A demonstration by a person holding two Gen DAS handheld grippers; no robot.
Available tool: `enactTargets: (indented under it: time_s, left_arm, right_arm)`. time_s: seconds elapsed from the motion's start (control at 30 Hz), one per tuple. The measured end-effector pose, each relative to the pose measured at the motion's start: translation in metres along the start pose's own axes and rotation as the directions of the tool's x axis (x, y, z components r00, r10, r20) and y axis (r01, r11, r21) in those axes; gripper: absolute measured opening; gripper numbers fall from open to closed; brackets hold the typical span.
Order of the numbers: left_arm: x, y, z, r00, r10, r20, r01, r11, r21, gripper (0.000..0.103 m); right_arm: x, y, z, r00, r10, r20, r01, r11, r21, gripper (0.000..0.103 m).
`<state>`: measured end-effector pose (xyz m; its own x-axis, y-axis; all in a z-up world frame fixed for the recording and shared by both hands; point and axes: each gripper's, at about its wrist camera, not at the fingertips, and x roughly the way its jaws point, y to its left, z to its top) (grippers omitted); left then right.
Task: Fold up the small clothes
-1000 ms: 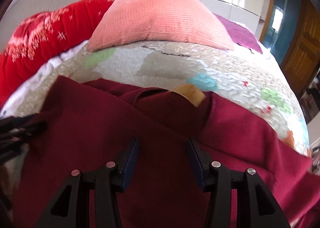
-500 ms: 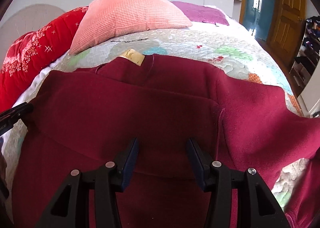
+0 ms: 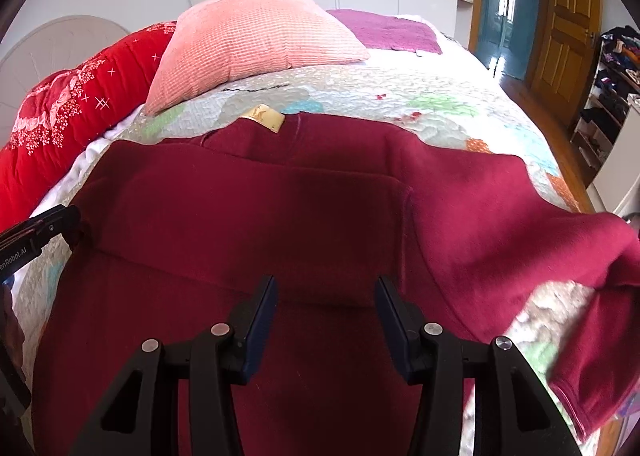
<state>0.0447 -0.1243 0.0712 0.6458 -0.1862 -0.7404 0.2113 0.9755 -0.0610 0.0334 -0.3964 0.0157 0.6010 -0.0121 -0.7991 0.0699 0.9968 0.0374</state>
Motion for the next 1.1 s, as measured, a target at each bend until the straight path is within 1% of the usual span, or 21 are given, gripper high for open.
enactTargets:
  time_s: [0.07, 0.17, 0.23, 0.37, 0.43, 0.57, 0.67, 0.7, 0.73, 0.77, 0.87, 0.9, 0.93, 0.97, 1.0, 1.03, 1.07, 1.1]
  left_arm:
    - [-0.007, -0.003, -0.001, 1.000, -0.026, 0.016, 0.026, 1.000, -0.009, 0.037]
    - [-0.017, -0.011, -0.002, 0.999, -0.028, 0.047, 0.028, 1.000, -0.008, 0.037]
    - [-0.022, -0.017, -0.001, 0.997, -0.046, 0.064, 0.046, 0.999, 0.003, 0.037]
    - [-0.023, -0.030, -0.001, 0.993, -0.100, 0.059, 0.099, 0.995, 0.019, 0.037]
    - [-0.020, -0.035, -0.002, 0.993, -0.108, 0.047, 0.106, 0.994, 0.026, 0.037]
    - [-0.009, -0.037, -0.004, 0.994, -0.112, 0.017, 0.112, 0.994, 0.014, 0.037]
    - [-0.004, -0.037, -0.006, 0.995, -0.102, 0.008, 0.102, 0.995, 0.016, 0.037]
    - [-0.003, -0.036, -0.006, 0.995, -0.100, 0.007, 0.100, 0.995, 0.020, 0.037]
    - [-0.003, -0.036, -0.006, 0.995, -0.095, 0.006, 0.095, 0.995, 0.024, 0.037]
    - [-0.002, -0.036, -0.007, 0.996, -0.089, 0.005, 0.089, 0.996, 0.028, 0.037]
    - [0.000, -0.034, -0.007, 0.997, -0.072, -0.001, 0.072, 0.997, 0.029, 0.037]
    - [0.000, -0.032, -0.008, 0.998, -0.070, -0.004, 0.070, 0.997, 0.025, 0.037]
    - [0.000, -0.031, -0.008, 0.997, -0.071, -0.005, 0.071, 0.997, 0.023, 0.037]
    - [0.001, -0.029, -0.009, 0.998, -0.070, -0.005, 0.070, 0.997, 0.022, 0.037]
    - [0.001, -0.027, -0.009, 0.998, -0.069, -0.005, 0.069, 0.997, 0.021, 0.037]
    - [0.001, -0.026, -0.009, 0.998, -0.068, -0.006, 0.068, 0.997, 0.020, 0.037]
    - [0.001, -0.023, -0.009, 0.998, -0.066, -0.006, 0.066, 0.998, 0.017, 0.037]
    - [0.002, -0.020, -0.009, 0.998, -0.065, -0.007, 0.065, 0.998, 0.011, 0.037]
  right_arm:
    - [-0.006, -0.004, -0.005, 1.000, 0.001, 0.005, -0.001, 1.000, 0.012, 0.048]
    - [-0.023, -0.017, -0.015, 1.000, -0.003, 0.029, 0.002, 0.999, 0.032, 0.048]
    - [-0.034, -0.028, -0.020, 0.999, -0.012, 0.048, 0.009, 0.999, 0.045, 0.048]
    - [-0.062, -0.065, -0.034, 0.994, -0.068, 0.084, 0.058, 0.992, 0.111, 0.048]
    - [-0.076, -0.089, -0.044, 0.990, -0.109, 0.092, 0.093, 0.982, 0.166, 0.049]
    - [-0.098, -0.137, -0.065, 0.975, -0.205, 0.085, 0.173, 0.943, 0.285, 0.050]
    - [-0.109, -0.169, -0.081, 0.963, -0.256, 0.078, 0.208, 0.900, 0.383, 0.051]
    - [-0.109, -0.181, -0.087, 0.961, -0.270, 0.065, 0.219, 0.880, 0.422, 0.053]
    - [-0.107, -0.188, -0.089, 0.962, -0.266, 0.053, 0.216, 0.869, 0.446, 0.054]
    - [-0.103, -0.194, -0.092, 0.968, -0.246, 0.045, 0.198, 0.863, 0.465, 0.054]
    - [-0.086, -0.203, -0.093, 0.985, -0.167, 0.043, 0.125, 0.862, 0.492, 0.053]
    - [-0.079, -0.204, -0.093, 0.988, -0.151, 0.037, 0.113, 0.861, 0.497, 0.052]
    - [-0.074, -0.204, -0.092, 0.989, -0.140, 0.040, 0.102, 0.863, 0.495, 0.042]
    - [-0.074, -0.202, -0.091, 0.987, -0.149, 0.059, 0.103, 0.872, 0.478, 0.035]
    - [-0.075, -0.201, -0.090, 0.984, -0.165, 0.068, 0.116, 0.881, 0.458, 0.018]
    - [-0.078, -0.200, -0.088, 0.980, -0.188, 0.071, 0.138, 0.886, 0.443, 0.010]
    - [-0.082, -0.201, -0.085, 0.974, -0.211, 0.077, 0.158, 0.886, 0.436, 0.009]
    - [-0.092, -0.203, -0.081, 0.964, -0.248, 0.097, 0.185, 0.884, 0.430, 0.008]
